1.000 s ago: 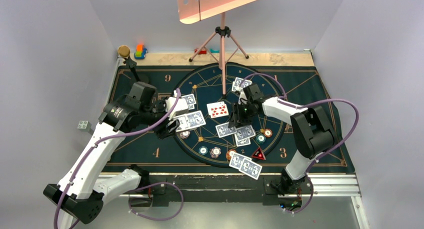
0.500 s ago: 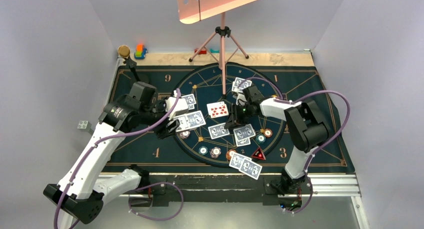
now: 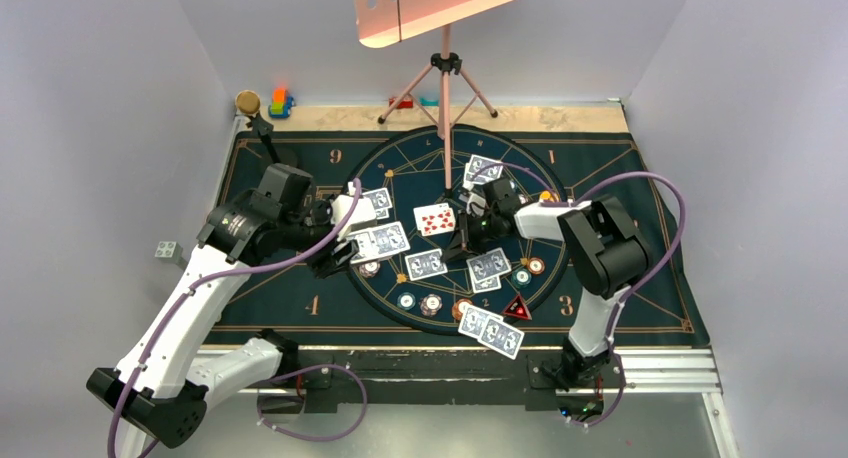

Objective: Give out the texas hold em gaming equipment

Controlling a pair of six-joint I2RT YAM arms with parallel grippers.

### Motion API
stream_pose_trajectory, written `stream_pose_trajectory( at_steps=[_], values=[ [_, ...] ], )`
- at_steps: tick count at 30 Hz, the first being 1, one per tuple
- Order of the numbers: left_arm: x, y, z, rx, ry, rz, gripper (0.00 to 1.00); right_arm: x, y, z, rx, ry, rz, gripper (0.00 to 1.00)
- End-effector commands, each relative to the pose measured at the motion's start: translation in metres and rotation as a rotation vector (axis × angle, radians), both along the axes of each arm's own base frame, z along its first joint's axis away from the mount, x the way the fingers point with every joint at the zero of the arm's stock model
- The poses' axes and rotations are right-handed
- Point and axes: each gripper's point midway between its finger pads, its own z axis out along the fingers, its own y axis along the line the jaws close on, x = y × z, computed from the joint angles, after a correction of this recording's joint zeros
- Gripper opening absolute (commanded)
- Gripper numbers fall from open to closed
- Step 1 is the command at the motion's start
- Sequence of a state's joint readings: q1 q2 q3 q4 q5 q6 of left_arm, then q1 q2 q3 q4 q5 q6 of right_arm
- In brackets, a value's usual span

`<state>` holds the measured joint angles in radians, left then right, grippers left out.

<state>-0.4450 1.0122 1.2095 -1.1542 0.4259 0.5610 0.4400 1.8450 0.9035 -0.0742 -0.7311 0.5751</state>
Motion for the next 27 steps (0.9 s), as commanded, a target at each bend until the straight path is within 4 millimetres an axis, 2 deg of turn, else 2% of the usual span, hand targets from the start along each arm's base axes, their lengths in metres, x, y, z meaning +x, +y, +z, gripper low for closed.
stream_pose_trajectory(
  at_steps=[1,4,7,11,14,17,19,22,27],
  values=[
    [0.005,-0.001,0.017,-0.024,-0.064,-0.007,0.0,0.004,0.024,0.022,0.067,-0.047,0.054,0.0],
    [0.004,0.0,0.018,-0.021,-0.065,-0.007,0.0,-0.002,0.035,0.021,0.028,-0.053,0.106,0.0],
    [0.004,0.001,0.018,-0.017,-0.067,-0.007,0.0,0.004,0.029,0.025,-0.049,-0.099,0.109,0.0],
    [0.004,0.001,0.018,-0.016,-0.068,-0.008,0.0,0.029,0.005,0.042,-0.222,-0.24,0.027,0.21],
    [0.004,0.0,0.018,-0.02,-0.065,-0.007,0.0,0.043,-0.012,0.049,-0.331,-0.309,-0.046,0.32],
    [0.005,-0.002,0.018,-0.029,-0.059,-0.009,0.0,0.048,-0.017,0.044,-0.407,-0.32,-0.07,0.43],
    [0.005,-0.003,0.017,-0.033,-0.056,-0.008,0.0,0.046,-0.011,0.035,-0.448,-0.309,-0.04,0.49],
    [0.005,-0.003,0.017,-0.033,-0.055,-0.005,0.0,0.039,-0.002,0.022,-0.52,-0.291,0.016,0.48],
    [0.005,-0.003,0.02,-0.035,-0.057,-0.006,0.0,0.022,0.011,0.011,-0.545,-0.251,0.085,0.45]
  ],
)
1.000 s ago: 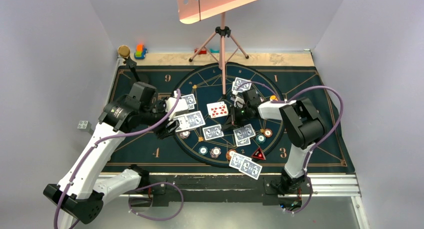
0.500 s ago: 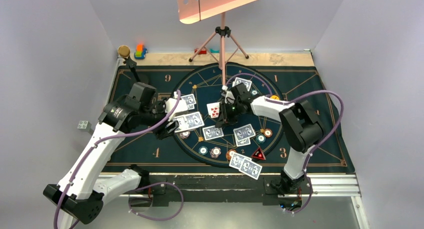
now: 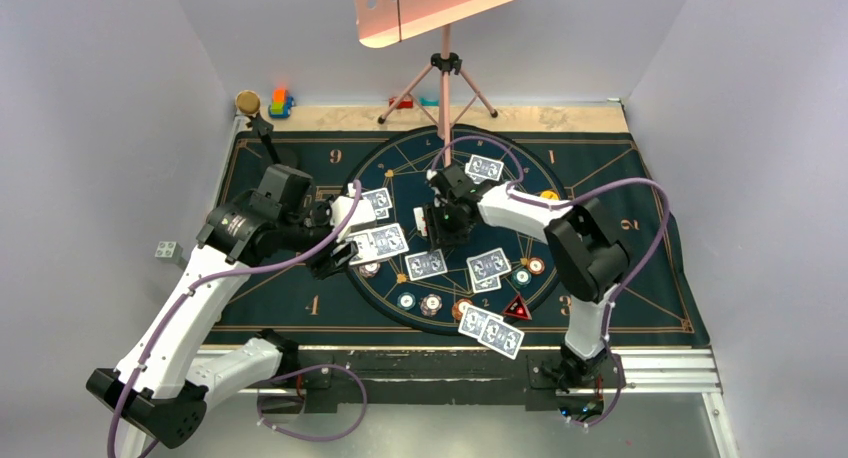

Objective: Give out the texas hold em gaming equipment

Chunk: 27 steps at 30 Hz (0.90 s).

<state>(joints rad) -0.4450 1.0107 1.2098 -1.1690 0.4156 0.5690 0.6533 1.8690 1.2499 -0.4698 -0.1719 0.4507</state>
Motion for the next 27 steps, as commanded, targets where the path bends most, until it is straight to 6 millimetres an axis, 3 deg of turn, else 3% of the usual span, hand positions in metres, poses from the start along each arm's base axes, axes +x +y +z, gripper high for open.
stream_pose_trajectory(
  at_steps=[1,7,17,27],
  values=[
    [0.006,-0.006,0.022,-0.053,-0.063,-0.005,0.0,-0.015,-0.004,-0.004,-0.082,0.036,0.037,0.44],
    [0.005,-0.007,0.024,-0.063,-0.065,-0.006,0.0,-0.03,0.002,-0.012,-0.088,0.069,0.079,0.42],
    [0.003,-0.005,0.028,-0.066,-0.073,-0.003,0.0,-0.058,0.048,-0.011,-0.03,0.099,0.228,0.41],
    [0.001,-0.003,0.032,-0.065,-0.083,0.002,0.0,-0.073,0.072,0.004,0.026,0.059,0.362,0.35]
  ],
)
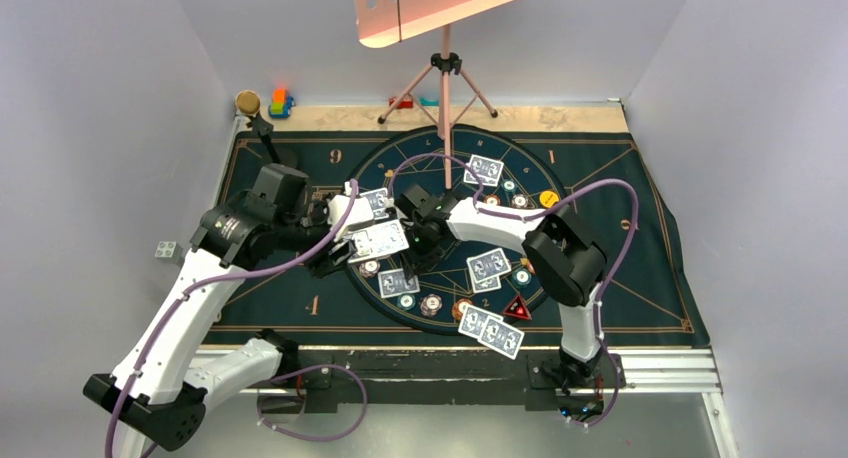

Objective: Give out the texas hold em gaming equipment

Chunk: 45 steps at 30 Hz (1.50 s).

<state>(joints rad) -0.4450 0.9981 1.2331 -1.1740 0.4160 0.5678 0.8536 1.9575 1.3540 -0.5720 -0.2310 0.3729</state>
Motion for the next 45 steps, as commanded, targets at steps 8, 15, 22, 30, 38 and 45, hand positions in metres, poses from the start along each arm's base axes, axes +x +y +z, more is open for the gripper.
stream_pose_trajectory(
  at_steps=[8,15,22,30,38,45],
  values=[
    [0.001,-0.002,0.022,-0.047,-0.057,0.002,0.0,-0.009,0.025,0.017,0.092,-0.027,0.148,0.32],
    [0.001,-0.001,0.024,-0.044,-0.057,0.003,0.0,-0.008,0.027,0.027,0.109,-0.052,0.193,0.27],
    [-0.002,0.0,0.02,-0.042,-0.045,0.002,0.0,0.021,-0.001,0.095,0.174,-0.192,0.036,0.39],
    [-0.006,-0.009,0.023,-0.105,-0.031,0.002,0.0,0.022,-0.073,0.107,0.118,-0.181,-0.125,0.56],
    [0.001,-0.021,0.029,-0.2,-0.044,0.038,0.0,0.053,-0.125,0.178,0.254,-0.279,-0.4,0.65],
    [0.007,-0.028,0.034,-0.238,-0.048,0.04,0.0,0.032,-0.079,0.274,0.775,-0.223,-0.212,0.85]
  ],
)
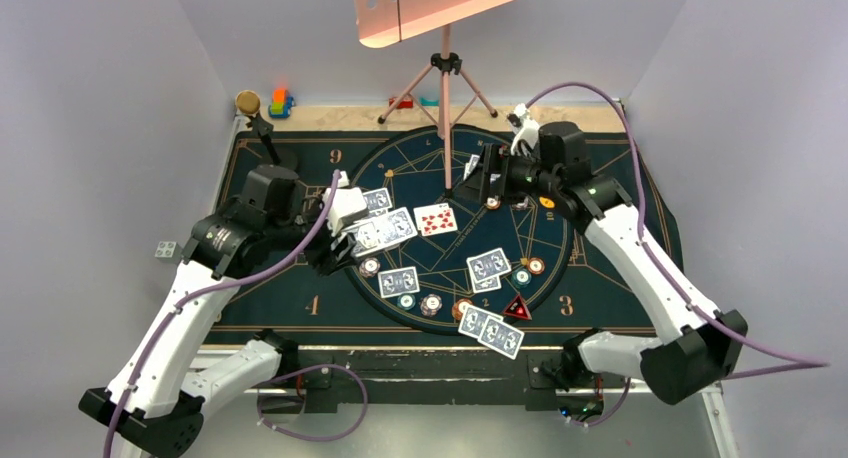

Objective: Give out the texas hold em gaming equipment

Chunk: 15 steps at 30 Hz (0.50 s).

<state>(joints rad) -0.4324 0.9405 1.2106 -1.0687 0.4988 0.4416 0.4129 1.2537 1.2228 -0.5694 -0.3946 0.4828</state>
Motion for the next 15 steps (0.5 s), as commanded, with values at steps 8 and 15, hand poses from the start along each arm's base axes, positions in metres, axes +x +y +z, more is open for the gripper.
stream_pose_trajectory(
  at_steps=[8,15],
  values=[
    [0.014,-0.015,0.017,-0.087,-0.042,-0.005,0.0,-0.047,0.101,0.054,0.263,0.006,0.424,0.91],
    [0.015,-0.016,0.019,-0.087,-0.045,-0.013,0.0,-0.057,0.125,0.05,0.283,0.029,0.493,0.94]
  ],
)
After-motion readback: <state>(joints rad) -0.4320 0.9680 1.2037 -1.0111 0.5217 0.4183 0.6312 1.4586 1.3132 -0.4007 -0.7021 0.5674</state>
